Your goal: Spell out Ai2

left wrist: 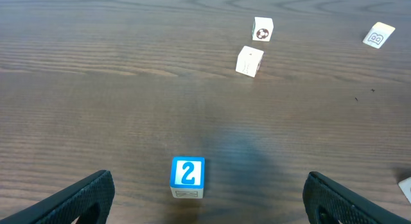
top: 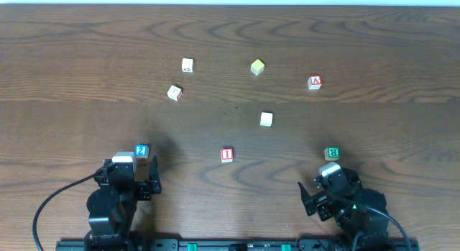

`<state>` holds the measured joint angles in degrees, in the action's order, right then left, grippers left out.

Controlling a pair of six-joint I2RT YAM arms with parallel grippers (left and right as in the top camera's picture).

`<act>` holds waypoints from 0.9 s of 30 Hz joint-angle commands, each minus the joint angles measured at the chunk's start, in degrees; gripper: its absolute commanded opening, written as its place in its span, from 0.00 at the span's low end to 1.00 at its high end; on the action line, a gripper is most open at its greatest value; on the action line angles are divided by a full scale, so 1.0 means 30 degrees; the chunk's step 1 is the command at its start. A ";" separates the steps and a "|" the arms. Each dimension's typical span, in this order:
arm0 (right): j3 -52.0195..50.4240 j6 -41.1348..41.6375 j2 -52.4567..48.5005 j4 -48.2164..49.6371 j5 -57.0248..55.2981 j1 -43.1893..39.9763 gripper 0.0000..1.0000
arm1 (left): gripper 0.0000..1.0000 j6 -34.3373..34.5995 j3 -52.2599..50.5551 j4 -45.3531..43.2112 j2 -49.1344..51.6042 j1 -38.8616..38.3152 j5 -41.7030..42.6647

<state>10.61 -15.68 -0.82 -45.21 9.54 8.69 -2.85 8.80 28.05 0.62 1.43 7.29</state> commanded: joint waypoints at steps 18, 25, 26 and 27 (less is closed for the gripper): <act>-0.0182 0.1078 0.0168 0.5814 1.0936 -0.0168 0.99 | 0.95 0.0087 -0.0321 -0.0051 -0.0124 0.0015 -0.0007; -0.0182 1.6291 0.0160 0.9034 1.1264 -0.0175 0.99 | 0.95 0.0087 -0.0321 -0.0051 -0.0124 0.0015 -0.0007; -0.0182 1.8608 0.0160 0.8998 1.1264 -0.0175 0.99 | 0.96 0.0080 -0.0321 -0.0051 -0.0124 0.0015 -0.0007; -0.0182 1.9708 0.0160 0.9041 1.1023 -0.0175 0.99 | 0.95 0.0087 -0.0321 -0.0051 -0.0124 0.0015 -0.0007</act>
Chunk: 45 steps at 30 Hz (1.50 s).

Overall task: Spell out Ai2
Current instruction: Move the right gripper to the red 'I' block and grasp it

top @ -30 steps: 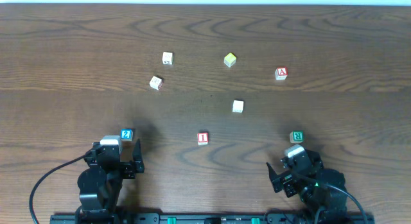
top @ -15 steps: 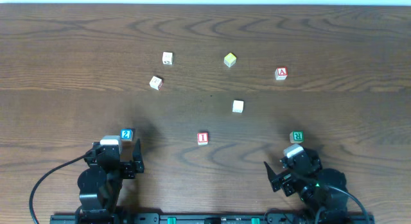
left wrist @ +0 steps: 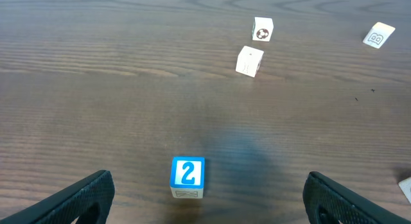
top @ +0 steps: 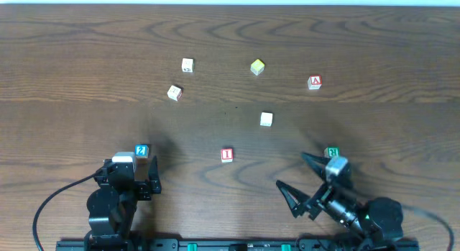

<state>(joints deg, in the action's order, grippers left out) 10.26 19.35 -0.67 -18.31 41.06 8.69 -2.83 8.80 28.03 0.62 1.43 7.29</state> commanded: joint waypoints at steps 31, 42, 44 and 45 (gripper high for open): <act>1.2823 0.2834 -2.4385 -0.3184 -0.8466 0.7198 0.98 | 0.95 0.0073 -0.0321 -0.0044 -0.0124 0.0015 -0.0007; 1.8535 0.3322 -3.1489 -0.6360 -1.3005 1.1599 0.90 | 0.96 0.0080 -0.0321 -0.0044 -0.0124 0.0015 -0.0007; 1.8979 0.3847 -3.2254 -0.6849 -1.3981 1.2225 0.90 | 0.95 0.0080 -0.0321 -0.0044 -0.0124 0.0015 -0.0007; 1.9037 0.4051 -3.2596 -0.6892 -1.4192 1.2553 0.89 | 0.95 0.0080 -0.0321 -0.0044 -0.0124 0.0015 -0.0007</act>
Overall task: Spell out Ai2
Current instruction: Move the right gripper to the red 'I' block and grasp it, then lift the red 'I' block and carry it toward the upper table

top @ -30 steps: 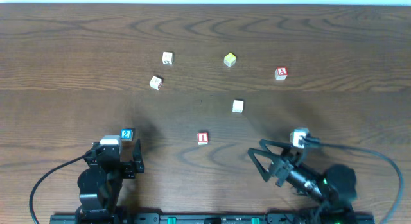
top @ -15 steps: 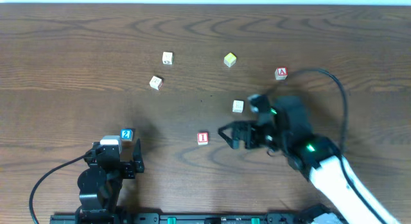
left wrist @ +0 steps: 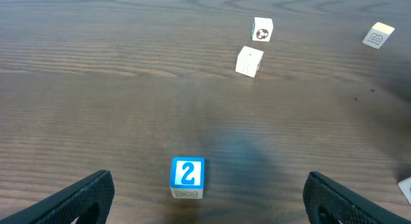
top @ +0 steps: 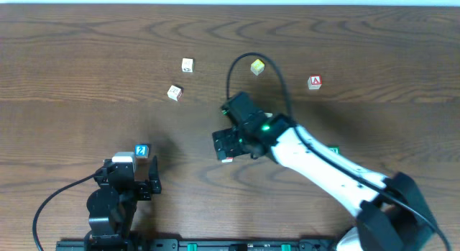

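Note:
The red "I" block (top: 226,159) lies mid-table, its top half covered by my right gripper (top: 228,144), which hangs just over it with fingers apart and nothing held. At the far right stands the red "A" block (top: 314,82). The blue "2" block (top: 141,150) sits at the near left; in the left wrist view the "2" block (left wrist: 187,176) is just ahead of my left gripper (left wrist: 209,199). That gripper is open wide and empty, its fingers well to either side of the block.
Two white blocks (top: 187,65) (top: 174,92) and a yellow block (top: 256,66) lie at the back. A green block (top: 334,149) peeks out beside the right arm, which stretches diagonally across the right half of the table.
My right arm has moved from the near right edge to the middle of the table. Its gripper now hangs over the red "I" block. The left arm and the blocks stay put.
Both arms first rested at the near edge with grippers open. Then the right arm had turned left, fingers spread wide beside the green block. Now it reaches over the "I" block and covers the white block behind it. The left has not moved.

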`<state>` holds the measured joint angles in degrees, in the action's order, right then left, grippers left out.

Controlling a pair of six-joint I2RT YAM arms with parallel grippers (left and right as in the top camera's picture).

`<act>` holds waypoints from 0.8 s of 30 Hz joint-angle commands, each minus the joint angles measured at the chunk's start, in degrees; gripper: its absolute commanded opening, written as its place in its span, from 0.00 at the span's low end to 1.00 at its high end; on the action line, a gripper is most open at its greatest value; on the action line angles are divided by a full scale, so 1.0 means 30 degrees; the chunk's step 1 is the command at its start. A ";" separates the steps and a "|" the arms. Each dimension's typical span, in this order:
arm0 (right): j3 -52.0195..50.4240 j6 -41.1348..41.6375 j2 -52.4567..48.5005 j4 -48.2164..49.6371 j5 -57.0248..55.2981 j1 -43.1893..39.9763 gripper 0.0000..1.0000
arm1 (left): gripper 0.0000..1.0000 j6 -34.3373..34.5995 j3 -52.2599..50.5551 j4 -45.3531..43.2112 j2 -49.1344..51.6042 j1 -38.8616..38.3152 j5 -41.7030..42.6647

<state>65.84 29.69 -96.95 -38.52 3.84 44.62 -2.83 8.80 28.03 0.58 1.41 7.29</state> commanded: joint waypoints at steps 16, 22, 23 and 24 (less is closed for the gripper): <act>0.0517 0.2229 -0.3293 0.0248 -0.3723 0.2412 0.82 | 0.95 0.0080 -0.0321 -0.0044 -0.0109 0.0022 -0.0007; 0.0517 0.2215 -0.3993 0.0627 -0.3636 0.2404 0.79 | 0.95 0.0080 -0.0321 -0.0044 -0.0109 0.0022 -0.0007; 0.0517 0.2222 -0.4058 0.0627 -0.3628 0.2404 0.76 | 0.95 0.0080 -0.0321 -0.0044 -0.0109 0.0022 -0.0007; 0.0517 0.2215 -0.4058 0.0634 -0.3636 0.2404 0.72 | 0.96 0.0080 -0.0321 -0.0044 -0.0109 0.0022 -0.0007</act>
<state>66.48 35.79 -108.38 -36.73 -6.04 51.46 -2.83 8.80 28.03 0.58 1.41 7.29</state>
